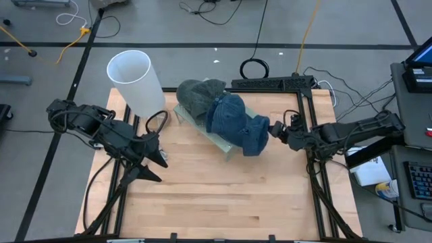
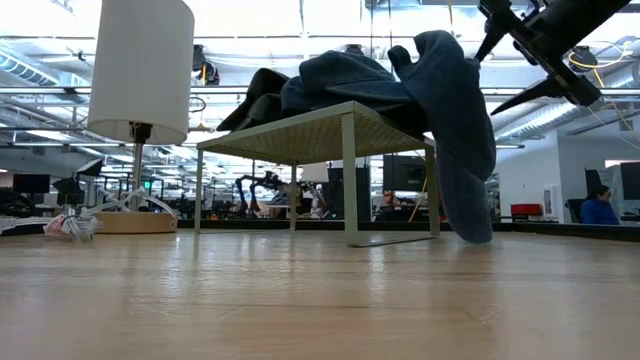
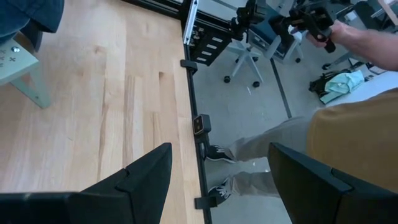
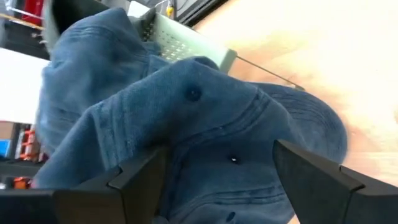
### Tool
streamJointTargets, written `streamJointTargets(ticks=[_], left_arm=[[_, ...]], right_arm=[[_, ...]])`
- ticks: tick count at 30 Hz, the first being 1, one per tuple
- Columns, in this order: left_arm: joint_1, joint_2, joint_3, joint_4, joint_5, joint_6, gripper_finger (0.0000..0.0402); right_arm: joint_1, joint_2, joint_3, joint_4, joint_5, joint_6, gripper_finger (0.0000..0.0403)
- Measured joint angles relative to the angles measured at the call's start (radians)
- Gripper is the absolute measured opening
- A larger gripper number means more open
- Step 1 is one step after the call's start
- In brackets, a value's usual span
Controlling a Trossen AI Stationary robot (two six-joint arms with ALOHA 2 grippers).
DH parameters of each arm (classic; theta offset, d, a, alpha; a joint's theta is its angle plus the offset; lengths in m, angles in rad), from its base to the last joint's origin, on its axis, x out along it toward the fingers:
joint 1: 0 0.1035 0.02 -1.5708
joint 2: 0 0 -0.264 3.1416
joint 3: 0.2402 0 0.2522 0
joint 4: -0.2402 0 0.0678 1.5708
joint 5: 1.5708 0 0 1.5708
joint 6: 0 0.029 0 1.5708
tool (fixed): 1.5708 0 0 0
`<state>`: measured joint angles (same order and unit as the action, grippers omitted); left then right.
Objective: Pick & Place hat
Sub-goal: Stack the blue cap on top of the stacked blue caps on the shelf
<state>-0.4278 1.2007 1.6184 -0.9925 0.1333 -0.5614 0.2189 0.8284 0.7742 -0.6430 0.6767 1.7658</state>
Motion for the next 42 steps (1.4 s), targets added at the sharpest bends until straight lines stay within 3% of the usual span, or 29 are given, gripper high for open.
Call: streamJointTargets(ticks=[10,15,21,35,42], left_arm=[[0.000,0.000,0.000,0.000,-0.003,-0.020,0.0271],[0.002,0.000,0.000,0.001,-0.026,-0.037,0.0271],[0.002,0.000,0.000,0.002,-0.040,-0.073,0.0271],[0.002,0.000,0.000,0.003,-0.064,-0.093,0.0271],[0.002,0.000,0.000,0.003,-0.064,-0.094,0.0271]], right_arm=[[0.015,-0.152,0.000,0.051,-0.010,-0.089,0.0280],[0.064,-0.149,0.000,0.048,-0.106,-0.088,0.0267],[0.113,-0.163,0.000,0.011,-0.050,-0.081,0.0248],[0.109,-0.078,0.000,0.076,-0.051,-0.131,0.0214],[0.109,-0.078,0.000,0.078,-0.044,-0.140,0.0169]])
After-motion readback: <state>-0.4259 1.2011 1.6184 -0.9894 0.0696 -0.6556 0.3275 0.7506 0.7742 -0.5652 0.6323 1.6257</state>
